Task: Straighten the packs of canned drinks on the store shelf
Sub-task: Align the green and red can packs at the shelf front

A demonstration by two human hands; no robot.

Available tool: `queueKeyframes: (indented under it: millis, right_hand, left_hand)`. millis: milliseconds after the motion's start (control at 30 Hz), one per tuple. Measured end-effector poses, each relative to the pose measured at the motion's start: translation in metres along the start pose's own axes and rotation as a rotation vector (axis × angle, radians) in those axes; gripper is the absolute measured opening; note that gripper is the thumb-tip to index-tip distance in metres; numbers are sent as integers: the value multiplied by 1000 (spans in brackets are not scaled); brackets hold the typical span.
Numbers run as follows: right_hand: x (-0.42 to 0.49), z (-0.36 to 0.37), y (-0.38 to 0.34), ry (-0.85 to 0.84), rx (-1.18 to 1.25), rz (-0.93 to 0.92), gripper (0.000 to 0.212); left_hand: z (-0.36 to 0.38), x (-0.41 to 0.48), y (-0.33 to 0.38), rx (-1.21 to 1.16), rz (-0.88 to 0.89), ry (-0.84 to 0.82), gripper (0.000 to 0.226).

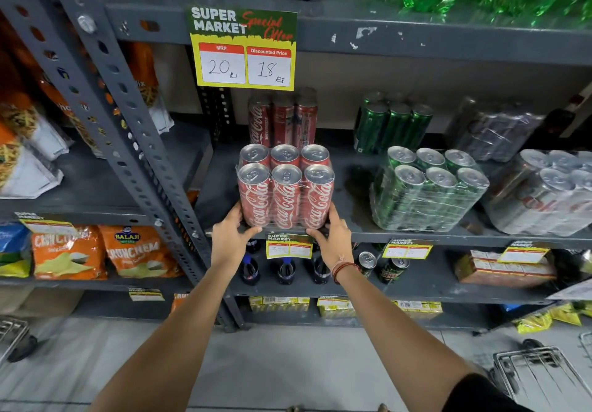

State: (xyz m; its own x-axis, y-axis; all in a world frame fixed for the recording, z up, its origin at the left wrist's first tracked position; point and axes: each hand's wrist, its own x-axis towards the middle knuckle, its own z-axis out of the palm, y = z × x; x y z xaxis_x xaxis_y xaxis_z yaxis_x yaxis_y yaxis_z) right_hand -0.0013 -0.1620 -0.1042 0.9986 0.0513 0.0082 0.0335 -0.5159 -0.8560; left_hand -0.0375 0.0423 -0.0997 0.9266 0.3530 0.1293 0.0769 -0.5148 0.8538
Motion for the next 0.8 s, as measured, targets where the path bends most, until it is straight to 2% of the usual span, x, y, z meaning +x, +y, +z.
queueKeyframes:
  millis: [267, 533, 667, 800]
  right_hand:
    - [1, -2, -5, -43, -35, 3, 67]
    - [7, 1, -18, -53, -19, 104, 61]
    - [9, -5, -19, -70, -73, 87, 60]
    - [0, -25, -30, -57, -214, -26, 36]
  left_hand:
    - [0, 0, 5, -22, -25, -4, 74]
    - [5, 2, 13, -14, -97, -8, 72]
    - [5, 5, 17, 79, -136, -1, 64]
    - [4, -4, 48, 295, -220, -6, 44]
